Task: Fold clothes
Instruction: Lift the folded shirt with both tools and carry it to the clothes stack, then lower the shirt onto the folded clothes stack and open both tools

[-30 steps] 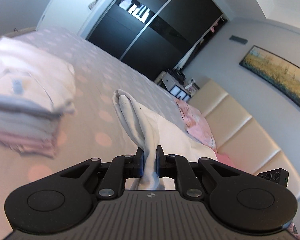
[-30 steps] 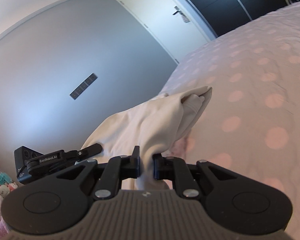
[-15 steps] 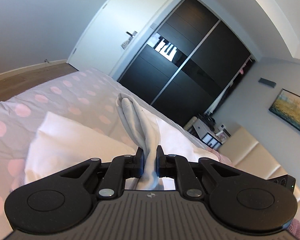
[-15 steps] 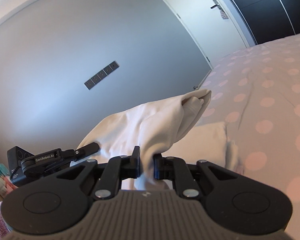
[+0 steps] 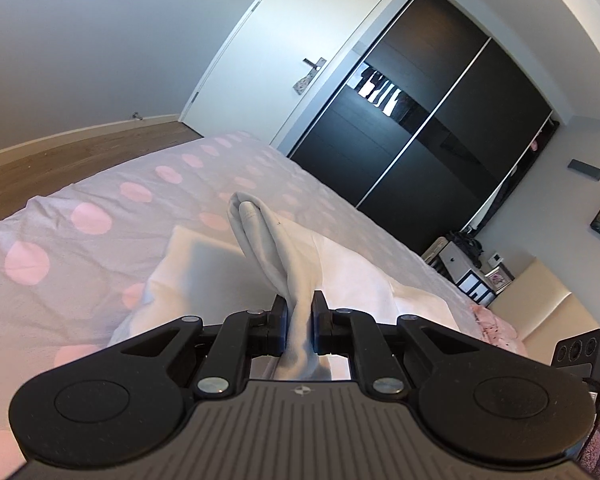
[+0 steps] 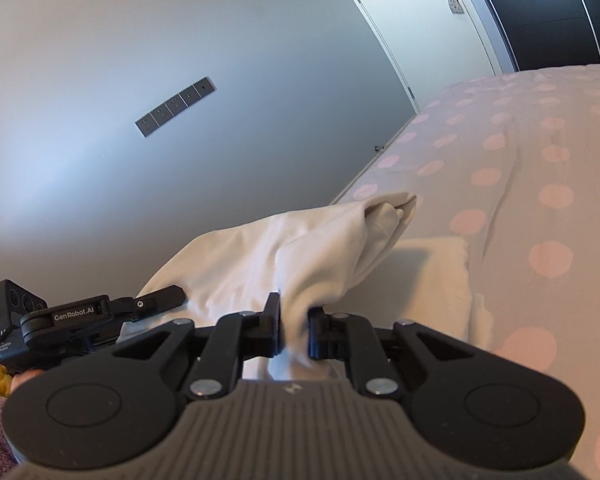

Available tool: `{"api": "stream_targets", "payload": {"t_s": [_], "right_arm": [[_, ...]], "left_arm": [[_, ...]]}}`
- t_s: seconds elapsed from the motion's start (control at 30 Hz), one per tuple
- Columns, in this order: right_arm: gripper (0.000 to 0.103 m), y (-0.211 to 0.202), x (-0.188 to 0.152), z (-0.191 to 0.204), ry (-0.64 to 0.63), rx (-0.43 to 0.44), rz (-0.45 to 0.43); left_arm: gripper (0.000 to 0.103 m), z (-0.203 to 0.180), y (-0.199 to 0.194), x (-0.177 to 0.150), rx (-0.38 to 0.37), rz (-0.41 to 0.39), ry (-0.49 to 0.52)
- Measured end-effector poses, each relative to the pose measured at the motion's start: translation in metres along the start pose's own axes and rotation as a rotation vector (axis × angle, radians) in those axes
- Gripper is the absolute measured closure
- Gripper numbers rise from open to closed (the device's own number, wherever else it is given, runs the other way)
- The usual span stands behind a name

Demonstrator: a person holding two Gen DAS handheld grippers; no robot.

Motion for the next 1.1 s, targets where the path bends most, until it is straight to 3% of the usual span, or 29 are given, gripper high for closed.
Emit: {"api": "stream_targets", "payload": {"t_s": [0.2, 0.23, 0.3, 0.4, 0.47, 0.53, 0.67, 0.73, 0.87, 1.1], "right_arm": [[0.088, 0.017, -0.023, -0.024, 0.010, -0.049, 0.013], [0.085, 0.019, -0.024, -0.029, 0.016, -0.059, 0.019], [0.069, 0.022, -0.025, -0.035, 0.029, -0.084, 0.032], [0.067, 0.007, -0.022, -0.040, 0.032, -0.074, 0.026], [0.066, -0.006, -0.019, -0.038, 0.007, -0.086, 0.013], [0.066, -0.020, -0.014, -0.035, -0.027, -0.104, -0.019], [0.084, -0.040, 0.003, -0.018, -0.123, -0.133, -0.103], [0.086, -0.037, 0.011, -0.008, -0.156, -0.125, -0.122], [0.087, -0.014, 0.015, 0.001, -0.199, -0.123, -0.115], [0.088, 0.030, -0.007, -0.027, -0.186, -0.184, -0.049]], "left_arm": [[0.094, 0.024, 0.017, -0.012, 0.065, 0.018, 0.004], [0.091, 0.027, 0.019, -0.014, 0.074, 0.021, 0.004], [0.087, 0.029, 0.020, -0.017, 0.088, 0.025, 0.006], [0.084, 0.026, 0.009, -0.015, 0.111, 0.013, 0.037], [0.075, 0.021, -0.001, -0.011, 0.132, -0.003, 0.065], [0.057, 0.015, -0.017, -0.006, 0.155, -0.042, 0.088], [0.059, -0.006, -0.043, 0.006, 0.149, -0.130, 0.139], [0.071, -0.017, -0.044, 0.011, 0.135, -0.147, 0.151], [0.072, -0.026, -0.019, 0.008, 0.172, -0.124, 0.168], [0.078, 0.003, 0.020, -0.013, 0.226, -0.071, 0.158]]}}
Point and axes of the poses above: each gripper's, at about its wrist camera, not at the fingertips, and y roughly the way its jaws point, z to its left, x to its top, the point moved 2 cm from there along y, roughly the way its jaws point, and after that the axes turned 3 degrees about x, right-handed, at the moved point
